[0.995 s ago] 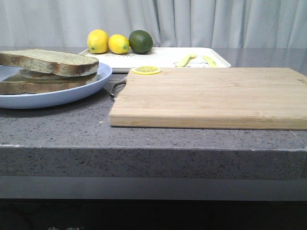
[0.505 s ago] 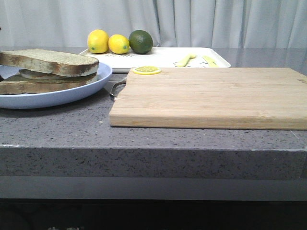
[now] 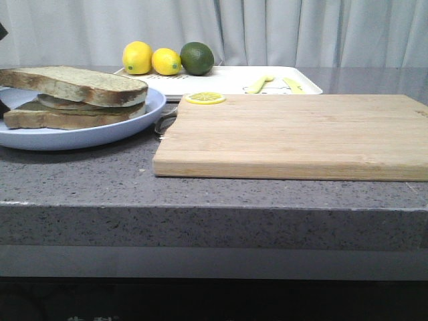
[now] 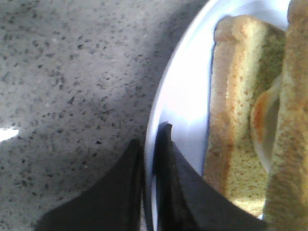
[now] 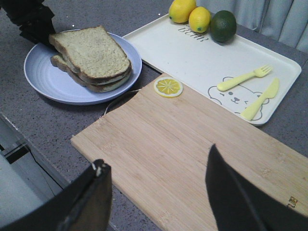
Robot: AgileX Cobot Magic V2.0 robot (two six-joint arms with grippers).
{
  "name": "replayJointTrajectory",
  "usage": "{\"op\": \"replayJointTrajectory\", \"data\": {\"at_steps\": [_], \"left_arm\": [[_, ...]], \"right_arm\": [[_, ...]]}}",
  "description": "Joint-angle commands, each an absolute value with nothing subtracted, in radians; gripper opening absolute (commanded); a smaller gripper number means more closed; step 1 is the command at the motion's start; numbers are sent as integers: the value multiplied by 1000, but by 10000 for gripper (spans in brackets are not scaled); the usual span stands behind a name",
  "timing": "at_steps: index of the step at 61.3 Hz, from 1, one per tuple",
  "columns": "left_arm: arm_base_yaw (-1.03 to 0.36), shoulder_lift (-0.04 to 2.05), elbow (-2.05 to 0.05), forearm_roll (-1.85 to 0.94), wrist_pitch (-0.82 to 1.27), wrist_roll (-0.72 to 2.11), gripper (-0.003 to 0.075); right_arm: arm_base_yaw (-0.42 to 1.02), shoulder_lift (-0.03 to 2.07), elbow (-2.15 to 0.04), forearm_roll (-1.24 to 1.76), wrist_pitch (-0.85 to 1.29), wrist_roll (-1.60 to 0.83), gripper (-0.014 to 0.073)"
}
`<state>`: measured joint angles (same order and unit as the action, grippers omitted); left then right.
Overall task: Place bread and move sandwich to tray
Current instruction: 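Grasp the blue plate rim with the left gripper and lift it, then carry the plate with the left gripper and lower it onto the white tray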
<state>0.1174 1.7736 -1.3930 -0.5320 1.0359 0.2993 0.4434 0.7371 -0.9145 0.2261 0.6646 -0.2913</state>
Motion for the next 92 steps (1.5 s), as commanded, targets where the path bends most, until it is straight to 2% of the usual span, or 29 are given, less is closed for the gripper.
{"op": "replayJointTrajectory", "data": {"at_steps": [1,21,37,61,81,87,92], "left_arm": [[116,1721,-1447,-546,1049,306,-18],[109,1684,-1618,-692,1094,334,-18],[36,1741,-1727,-759,987,338,-18],[-8,2003,-1973,-844,906,103,-17],[-8,2191,-2175,-863,960,29,-12],[-8,2213,-2185,-871,964,29,53],[-8,2223,-2185,-891,966,29,174]], "right_arm": [[442,732,-941,226,585,-290,444],[442,732,-941,226,585,-290,444],[442,732,-941,226,586,-290,444],[442,732,-941,253,631,-290,444],[442,732,-941,265,639,-290,444],[442,732,-941,271,639,-290,444],[442,732,-941,273,639,-290,444]]}}
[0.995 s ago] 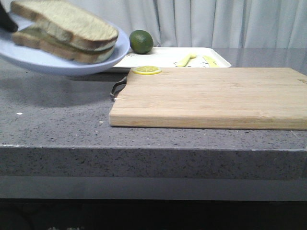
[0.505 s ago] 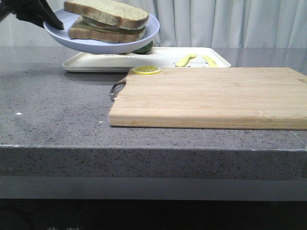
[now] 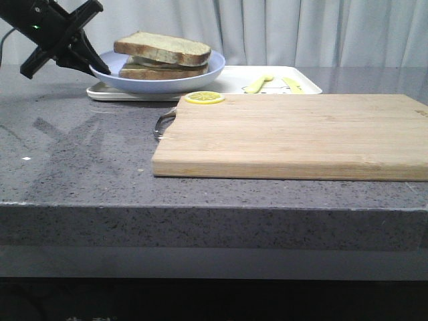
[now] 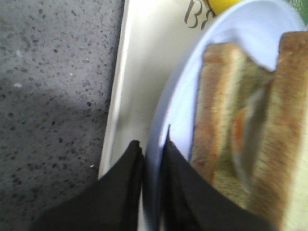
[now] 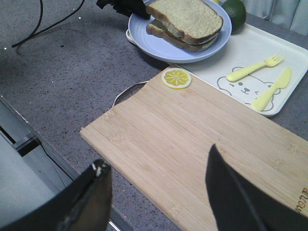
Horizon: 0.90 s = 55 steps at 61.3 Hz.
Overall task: Place bread and move sandwich to tray
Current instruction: 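Carry the plate with the left gripper and lower it onto the white tray, then open the left gripper and withdraw it from the plate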
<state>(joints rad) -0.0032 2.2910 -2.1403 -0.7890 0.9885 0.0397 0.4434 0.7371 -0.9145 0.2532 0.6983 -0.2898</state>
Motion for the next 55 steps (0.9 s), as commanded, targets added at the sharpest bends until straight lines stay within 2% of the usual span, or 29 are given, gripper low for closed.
{"op": "replayJointTrajectory", "data": {"at_steps": [1,8,12,26,55], "left_arm": [[-8,2223,-2185,-892,966,29,214],[-6,2223,-2187,-892,964,29,383],[-4,2223,-2189,-893,977,29,414],[-4,2176,-2189,-885,1053,132,412],[-8,1904,-2187,-805,1186,277,411]], "right_arm": [[442,732,-941,274,639,-290,444],[442,732,-941,275,639,-290,444],[442,732,-941,275,639,-290,444],[442,732,-941,276,639,-290,444],[442,732,-941,274,641,-290,444]]}}
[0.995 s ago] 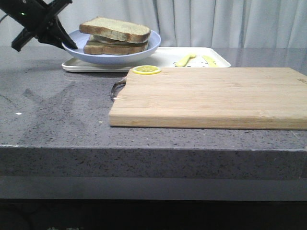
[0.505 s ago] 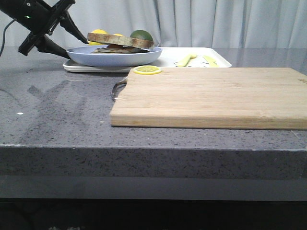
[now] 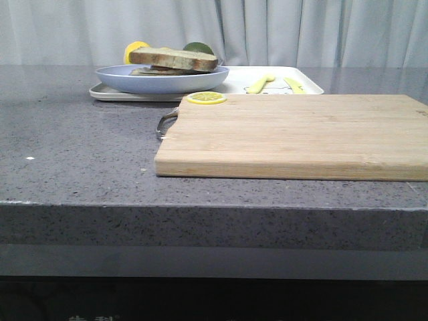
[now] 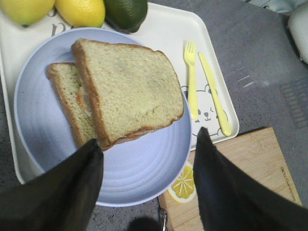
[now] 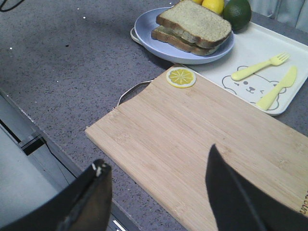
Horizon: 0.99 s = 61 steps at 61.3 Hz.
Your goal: Place bread and move sandwich to tray
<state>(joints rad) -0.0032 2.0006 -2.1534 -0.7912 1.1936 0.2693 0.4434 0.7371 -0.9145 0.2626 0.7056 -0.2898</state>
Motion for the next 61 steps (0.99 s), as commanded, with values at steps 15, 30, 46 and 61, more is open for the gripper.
{"op": "replayJointTrajectory", "data": {"at_steps": [15,30,46,61], "left_arm": [[-8,1769,-2126,-743,1213,300,411],[-20,1591,-1895,-743,1186,404,411],[-56,1324,-1540,-742,1076,521,411],[-105,1099,-1266,-690,1025,562,411]], "right_arm": [[442,732,-941,274,640,-290,444],[442,732,-941,251,641,-290,444],[442,732,-941,248,643,-290,444],[442,732,-941,248,653,-290,444]]}}
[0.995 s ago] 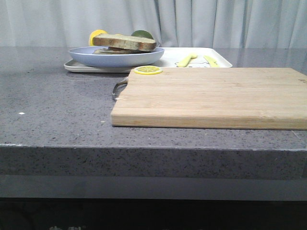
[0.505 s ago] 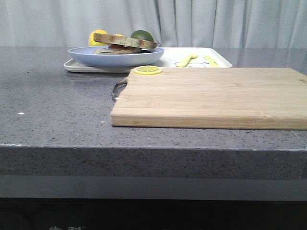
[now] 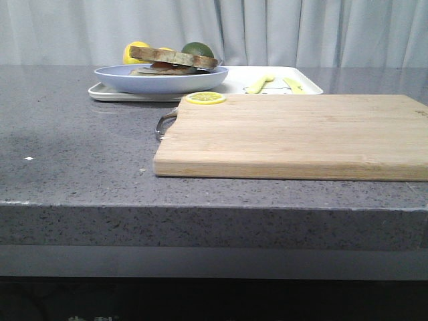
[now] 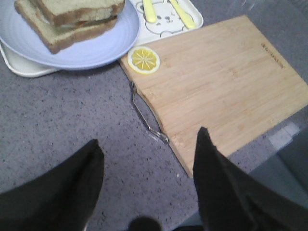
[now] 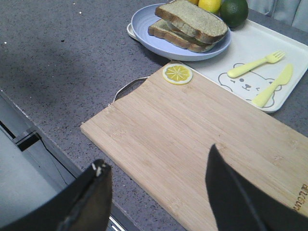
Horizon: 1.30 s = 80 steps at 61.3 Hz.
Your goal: Place bread and move sandwich to tray
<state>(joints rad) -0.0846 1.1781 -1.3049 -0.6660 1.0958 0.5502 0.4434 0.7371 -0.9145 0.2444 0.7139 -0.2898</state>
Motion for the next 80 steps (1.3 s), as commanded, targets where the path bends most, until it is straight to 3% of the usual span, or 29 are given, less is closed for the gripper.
{"op": "replayJointTrajectory", "data": {"at_steps": [1,20,34,51,56,60,71,76,80], "left_arm": [[-107,1088,-1247,-685,1016,562,411],[-253,868,-1089,-452,947,487,411],[-273,752,-1062,-89,934,128,411],[-273,695,-986,-78,865,109,411],[-273,695,-978,-85,859,109,400],[-273,695,-972,-99,848,109,350],[-273,696,-972,-115,831,109,112],[-273,696,-972,-117,824,109,22],[-273,696,-972,-117,828,109,-17]], "right_arm": [[442,732,-941,248,653,-290,444],[442,732,-941,247,672,-286,444],[442,732,-941,196,682,-211,444],[442,732,-941,122,682,-145,442],[442,732,-941,122,683,-145,390],[442,732,-941,122,684,-145,293],[442,732,-941,122,687,-145,-1],[442,732,-941,122,692,-145,-76],[442,732,-941,121,690,-145,-64]]}}
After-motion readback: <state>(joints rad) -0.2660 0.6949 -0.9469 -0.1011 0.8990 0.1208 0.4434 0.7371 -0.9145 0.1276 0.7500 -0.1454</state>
